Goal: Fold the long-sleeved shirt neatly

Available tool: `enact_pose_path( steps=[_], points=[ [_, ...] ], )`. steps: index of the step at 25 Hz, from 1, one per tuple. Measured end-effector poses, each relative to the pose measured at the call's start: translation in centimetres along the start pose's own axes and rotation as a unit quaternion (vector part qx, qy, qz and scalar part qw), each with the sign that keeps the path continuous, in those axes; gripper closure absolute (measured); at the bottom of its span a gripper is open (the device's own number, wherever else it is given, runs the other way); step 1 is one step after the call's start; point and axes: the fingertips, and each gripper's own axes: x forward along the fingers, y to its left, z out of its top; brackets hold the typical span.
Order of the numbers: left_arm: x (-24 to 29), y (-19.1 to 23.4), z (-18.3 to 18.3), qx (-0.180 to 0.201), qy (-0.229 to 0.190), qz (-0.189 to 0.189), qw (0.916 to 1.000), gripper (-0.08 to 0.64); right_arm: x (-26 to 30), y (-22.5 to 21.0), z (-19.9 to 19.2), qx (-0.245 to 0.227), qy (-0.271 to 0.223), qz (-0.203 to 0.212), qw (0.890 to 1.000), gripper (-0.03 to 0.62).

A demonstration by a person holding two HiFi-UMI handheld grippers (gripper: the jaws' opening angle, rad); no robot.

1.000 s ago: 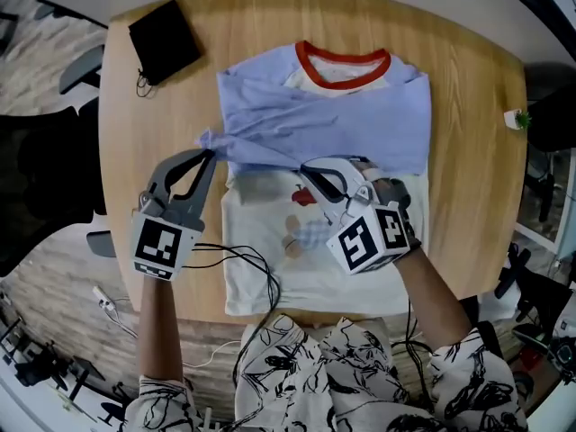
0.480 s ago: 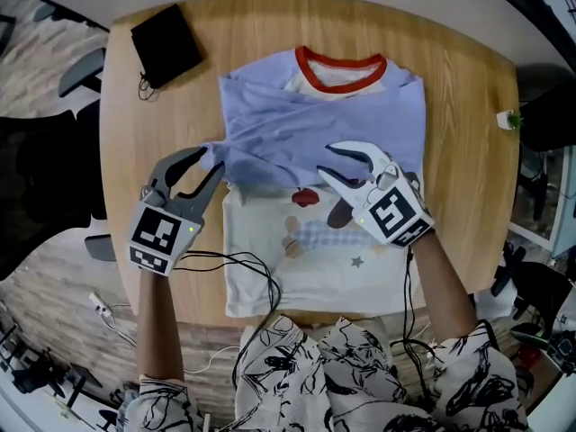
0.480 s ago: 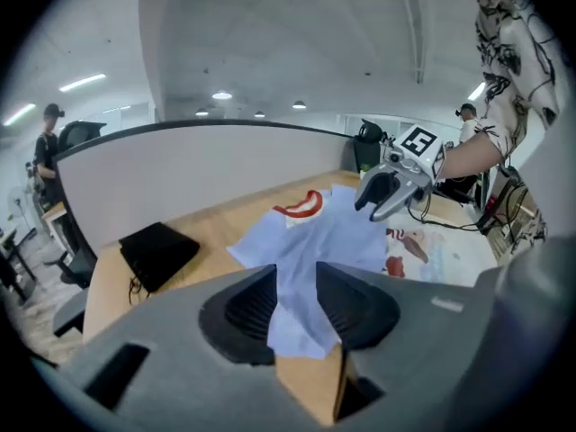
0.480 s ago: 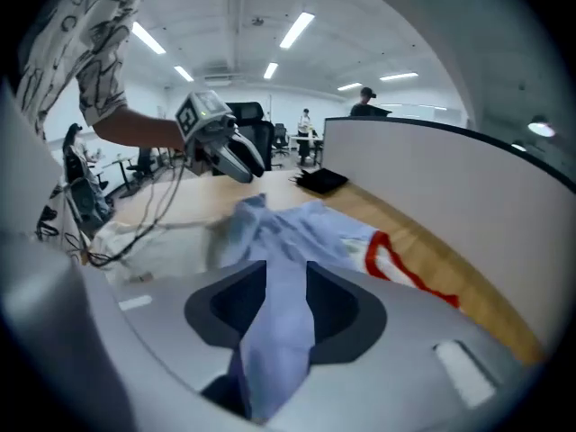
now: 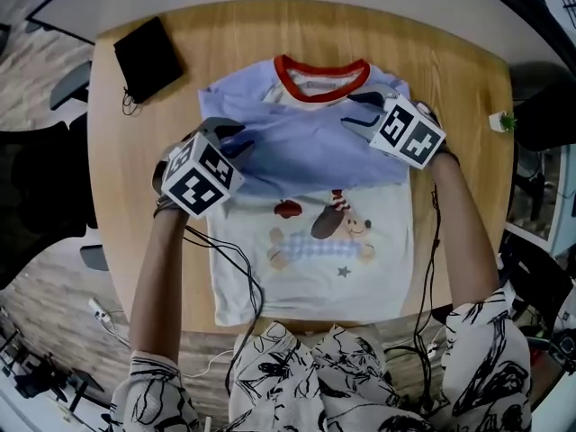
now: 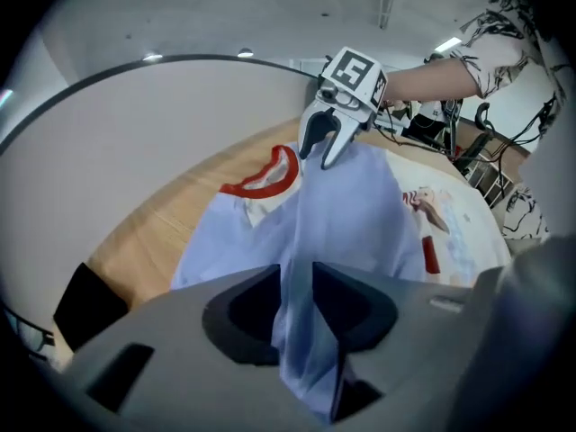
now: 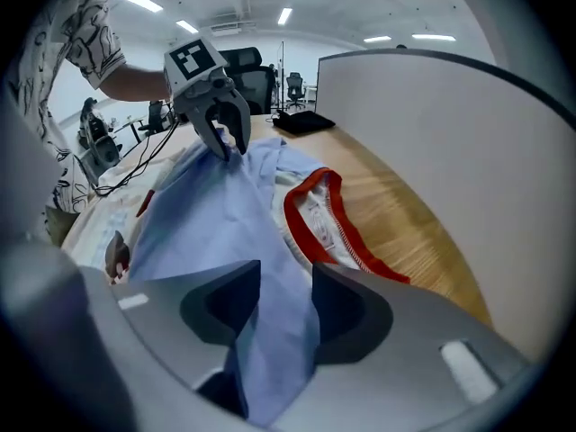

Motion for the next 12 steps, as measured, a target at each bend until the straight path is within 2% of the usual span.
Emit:
enact_pose_path(
  steps=[1, 3, 5, 6, 7, 10, 12],
  points=[
    [0.4, 0.0, -0.2, 0.0, 0.007, 0.001, 1.0, 0.442, 0.3, 0.1, -0.3, -0.003, 0.006, 0.009, 1.0, 0.411],
    [1.0, 0.0, -0.7, 0.0, 0.022, -0.003, 0.9998, 0.472, 0.6, 0.1, -0.8, -0.013, 0.017, 0.013, 1.0, 0.516],
    [1.2, 0.0, -0.9, -0.002, 0.026, -0.006, 0.9996, 0.48, 0.6, -0.3, -1.0, -0.02, 0.019, 0.007, 1.0, 0.576],
    [1.1, 0.1, -0.8, -0.002, 0.024, -0.005, 0.9997, 0.501, 0.4, -0.4, -0.9, -0.024, 0.018, 0.003, 1.0, 0.577],
    [0.7, 0.1, -0.5, -0.001, 0.019, -0.003, 0.9998, 0.551, 0.2, -0.4, -0.9, -0.027, 0.017, -0.001, 0.999, 0.577],
    [-1.3, 0.6, 1.7, 0.004, -0.014, 0.012, 0.9998, 0.551, -1.2, -1.1, -0.6, -0.029, 0.01, -0.024, 0.999, 0.577],
    [-2.5, 1.7, 3.7, 0.005, -0.043, 0.036, 0.9984, 0.551, -2.4, -2.0, -0.7, -0.013, 0.007, -0.042, 0.999, 0.577]
  ],
)
